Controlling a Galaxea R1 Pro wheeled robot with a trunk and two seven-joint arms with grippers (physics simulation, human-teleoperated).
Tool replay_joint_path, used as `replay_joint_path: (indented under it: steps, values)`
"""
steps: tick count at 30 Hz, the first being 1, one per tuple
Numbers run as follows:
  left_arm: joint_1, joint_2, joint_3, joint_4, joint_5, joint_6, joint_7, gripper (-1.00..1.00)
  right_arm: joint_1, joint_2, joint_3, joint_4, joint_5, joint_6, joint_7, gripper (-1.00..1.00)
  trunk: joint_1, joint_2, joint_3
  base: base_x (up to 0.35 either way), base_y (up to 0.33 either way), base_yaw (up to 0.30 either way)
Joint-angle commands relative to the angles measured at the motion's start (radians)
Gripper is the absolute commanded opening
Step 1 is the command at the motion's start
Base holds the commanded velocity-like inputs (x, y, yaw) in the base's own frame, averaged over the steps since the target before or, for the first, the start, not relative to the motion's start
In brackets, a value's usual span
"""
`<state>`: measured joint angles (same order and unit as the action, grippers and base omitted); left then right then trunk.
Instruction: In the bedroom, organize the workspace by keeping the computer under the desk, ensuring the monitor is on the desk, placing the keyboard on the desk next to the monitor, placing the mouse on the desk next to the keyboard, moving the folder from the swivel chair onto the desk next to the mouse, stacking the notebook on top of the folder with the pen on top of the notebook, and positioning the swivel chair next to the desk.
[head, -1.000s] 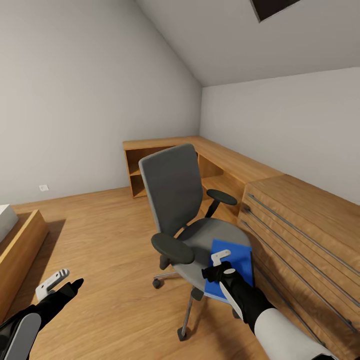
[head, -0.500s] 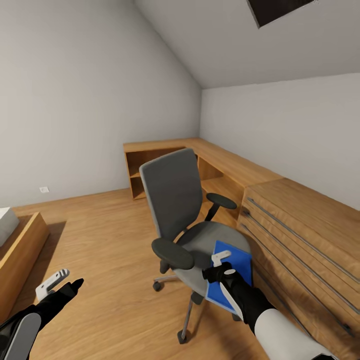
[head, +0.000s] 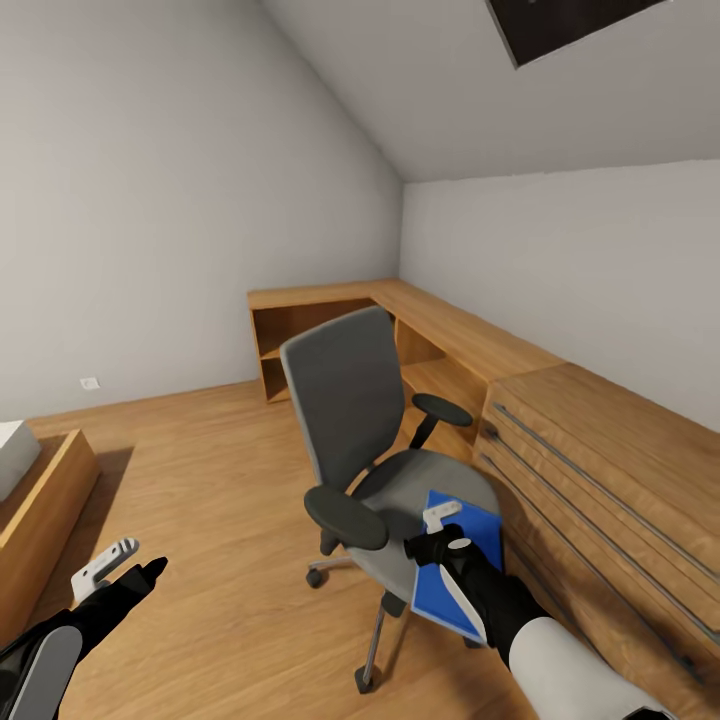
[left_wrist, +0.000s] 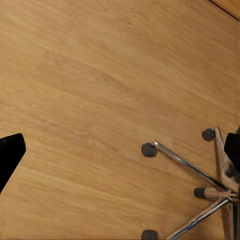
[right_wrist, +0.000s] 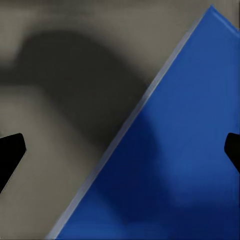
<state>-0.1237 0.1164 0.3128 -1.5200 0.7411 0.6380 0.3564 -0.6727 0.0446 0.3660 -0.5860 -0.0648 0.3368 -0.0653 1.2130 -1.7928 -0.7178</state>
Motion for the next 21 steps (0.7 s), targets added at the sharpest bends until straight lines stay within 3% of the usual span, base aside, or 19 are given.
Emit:
replay_joint_path:
  steps: [1, 11, 15, 20, 21]
  values:
    - [-0.001, 0.000, 0.000, -0.001, 0.011, 0.003, 0.009, 1.00, 0.000, -0.001, 0.006, -0.001, -0.007, 0.005, -0.007, 1.00, -0.004, 0.007, 0.002, 0.000, 0.000, 0.000]
    - [-0.001, 0.000, 0.000, 0.015, 0.012, 0.003, 0.009, 1.00, -0.001, -0.002, 0.005, -0.006, -0.007, 0.005, -0.007, 1.00, -0.042, 0.077, 0.034, 0.000, 0.000, 0.000]
    - [-0.001, 0.000, 0.000, 0.022, 0.012, 0.003, 0.009, 1.00, 0.000, -0.019, 0.003, -0.042, -0.007, 0.005, -0.007, 1.00, -0.042, 0.077, 0.034, 0.000, 0.000, 0.000]
    - [-0.001, 0.000, -0.001, 0.036, 0.012, 0.002, 0.009, 1.00, 0.014, -0.052, 0.002, -0.155, -0.009, 0.042, -0.006, 1.00, -0.042, 0.077, 0.034, 0.000, 0.000, 0.000]
    - [-0.001, 0.000, -0.001, 0.039, 0.012, 0.002, 0.009, 1.00, 0.046, -0.074, 0.001, -0.245, -0.012, 0.084, -0.006, 1.00, -0.042, 0.077, 0.034, 0.000, 0.000, 0.000]
